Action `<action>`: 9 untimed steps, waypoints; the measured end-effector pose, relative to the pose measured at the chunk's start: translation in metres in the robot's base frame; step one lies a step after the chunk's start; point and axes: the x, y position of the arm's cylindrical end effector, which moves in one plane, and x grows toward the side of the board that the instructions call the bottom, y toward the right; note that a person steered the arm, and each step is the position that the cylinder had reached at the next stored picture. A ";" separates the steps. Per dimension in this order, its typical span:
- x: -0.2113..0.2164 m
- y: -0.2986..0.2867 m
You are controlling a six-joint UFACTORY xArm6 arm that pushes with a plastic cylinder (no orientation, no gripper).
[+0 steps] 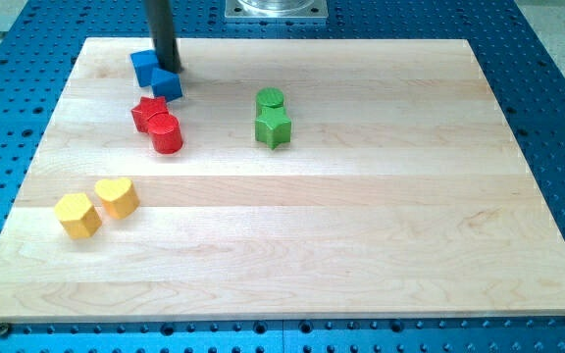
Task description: Form a diagonal line with red blocks and blue blocks
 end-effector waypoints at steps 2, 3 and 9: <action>0.057 0.007; 0.055 -0.028; 0.031 -0.019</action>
